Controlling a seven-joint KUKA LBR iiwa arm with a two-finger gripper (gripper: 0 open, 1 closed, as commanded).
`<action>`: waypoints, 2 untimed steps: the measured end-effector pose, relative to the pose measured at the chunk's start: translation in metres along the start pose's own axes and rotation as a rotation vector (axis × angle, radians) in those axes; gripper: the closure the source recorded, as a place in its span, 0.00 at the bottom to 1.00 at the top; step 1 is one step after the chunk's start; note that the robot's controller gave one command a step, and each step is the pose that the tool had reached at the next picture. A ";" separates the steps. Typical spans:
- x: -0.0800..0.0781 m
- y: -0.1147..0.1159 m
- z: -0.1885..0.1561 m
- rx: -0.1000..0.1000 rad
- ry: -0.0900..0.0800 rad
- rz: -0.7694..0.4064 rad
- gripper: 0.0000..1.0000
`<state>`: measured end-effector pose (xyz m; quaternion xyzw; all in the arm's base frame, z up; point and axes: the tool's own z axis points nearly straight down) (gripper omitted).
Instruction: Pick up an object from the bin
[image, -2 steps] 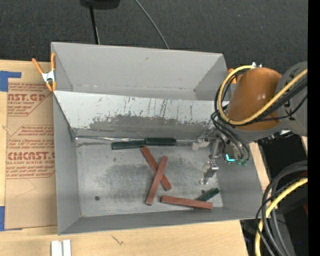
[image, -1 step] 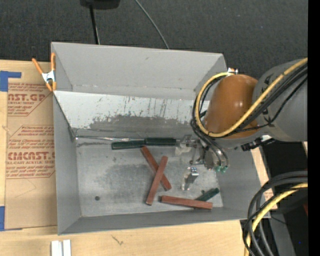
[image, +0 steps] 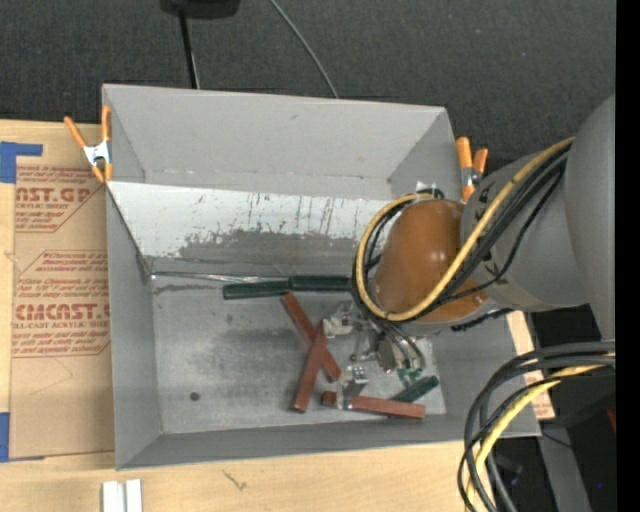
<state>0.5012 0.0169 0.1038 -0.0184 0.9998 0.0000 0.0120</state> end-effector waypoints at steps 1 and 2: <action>0.005 0.001 0.006 0.000 0.023 -0.015 1.00; 0.005 0.001 0.006 0.000 0.024 -0.015 0.00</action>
Offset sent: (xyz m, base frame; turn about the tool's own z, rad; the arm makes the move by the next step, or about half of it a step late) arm 0.0000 0.0000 0.0000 0.0000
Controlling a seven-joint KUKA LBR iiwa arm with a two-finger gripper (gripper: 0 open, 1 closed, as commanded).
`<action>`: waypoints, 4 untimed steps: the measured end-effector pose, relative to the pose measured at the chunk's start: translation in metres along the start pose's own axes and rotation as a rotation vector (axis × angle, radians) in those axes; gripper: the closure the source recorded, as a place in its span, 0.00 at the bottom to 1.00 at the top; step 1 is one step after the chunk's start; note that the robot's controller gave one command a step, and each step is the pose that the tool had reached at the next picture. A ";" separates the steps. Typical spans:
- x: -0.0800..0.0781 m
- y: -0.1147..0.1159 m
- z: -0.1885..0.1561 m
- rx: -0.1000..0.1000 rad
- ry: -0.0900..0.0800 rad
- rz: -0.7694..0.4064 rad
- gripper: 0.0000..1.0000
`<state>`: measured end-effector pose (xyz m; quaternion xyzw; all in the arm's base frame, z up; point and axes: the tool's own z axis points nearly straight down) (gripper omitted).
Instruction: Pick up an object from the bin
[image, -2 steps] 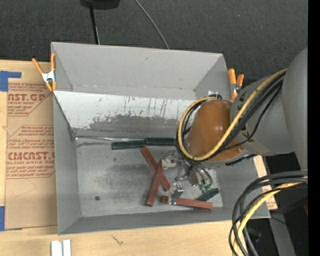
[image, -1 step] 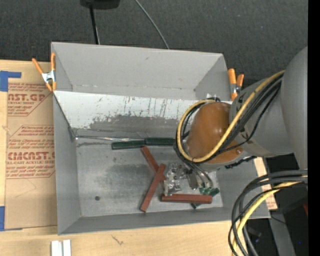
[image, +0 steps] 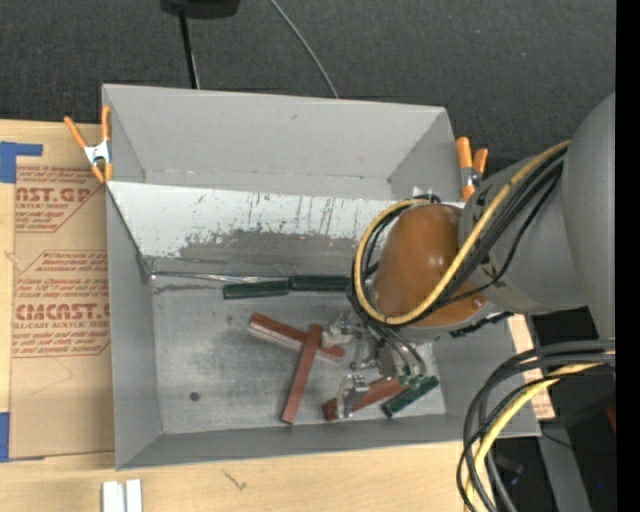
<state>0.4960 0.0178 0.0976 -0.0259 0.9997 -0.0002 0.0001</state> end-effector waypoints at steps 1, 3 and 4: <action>0.000 0.000 0.000 0.000 -0.001 0.000 1.00; 0.000 0.000 0.000 0.000 -0.001 0.000 0.00; 0.004 -0.004 -0.005 -0.001 0.001 -0.120 0.00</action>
Offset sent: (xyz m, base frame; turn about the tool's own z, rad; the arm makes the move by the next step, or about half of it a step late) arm 0.0000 0.0000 0.0000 0.0000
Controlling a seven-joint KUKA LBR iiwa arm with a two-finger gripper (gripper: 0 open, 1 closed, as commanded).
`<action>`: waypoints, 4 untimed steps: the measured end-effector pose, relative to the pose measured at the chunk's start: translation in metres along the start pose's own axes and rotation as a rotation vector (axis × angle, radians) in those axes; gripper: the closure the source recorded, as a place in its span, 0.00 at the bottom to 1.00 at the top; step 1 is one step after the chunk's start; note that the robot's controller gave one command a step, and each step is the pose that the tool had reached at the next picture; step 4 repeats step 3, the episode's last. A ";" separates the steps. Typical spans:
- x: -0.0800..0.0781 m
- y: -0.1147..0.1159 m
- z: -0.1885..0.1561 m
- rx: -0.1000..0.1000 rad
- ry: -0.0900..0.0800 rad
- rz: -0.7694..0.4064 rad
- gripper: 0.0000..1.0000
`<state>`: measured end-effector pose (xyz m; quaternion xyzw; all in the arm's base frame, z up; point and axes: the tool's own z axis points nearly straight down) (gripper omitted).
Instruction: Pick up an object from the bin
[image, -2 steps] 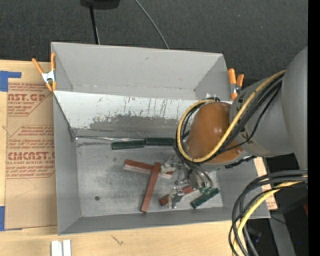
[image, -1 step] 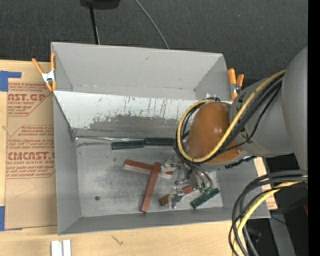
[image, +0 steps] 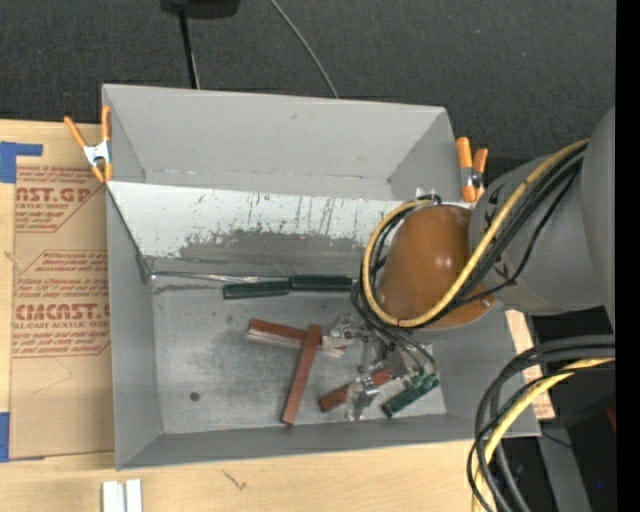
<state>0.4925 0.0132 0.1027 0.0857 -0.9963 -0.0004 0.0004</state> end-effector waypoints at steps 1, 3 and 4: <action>0.005 0.015 0.027 0.004 -0.023 -0.183 1.00; -0.013 0.019 -0.161 0.003 -0.011 -0.165 1.00; -0.013 0.019 -0.161 0.003 -0.011 -0.165 1.00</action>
Offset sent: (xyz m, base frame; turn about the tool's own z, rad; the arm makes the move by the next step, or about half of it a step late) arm 0.0000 0.0000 0.0000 0.0000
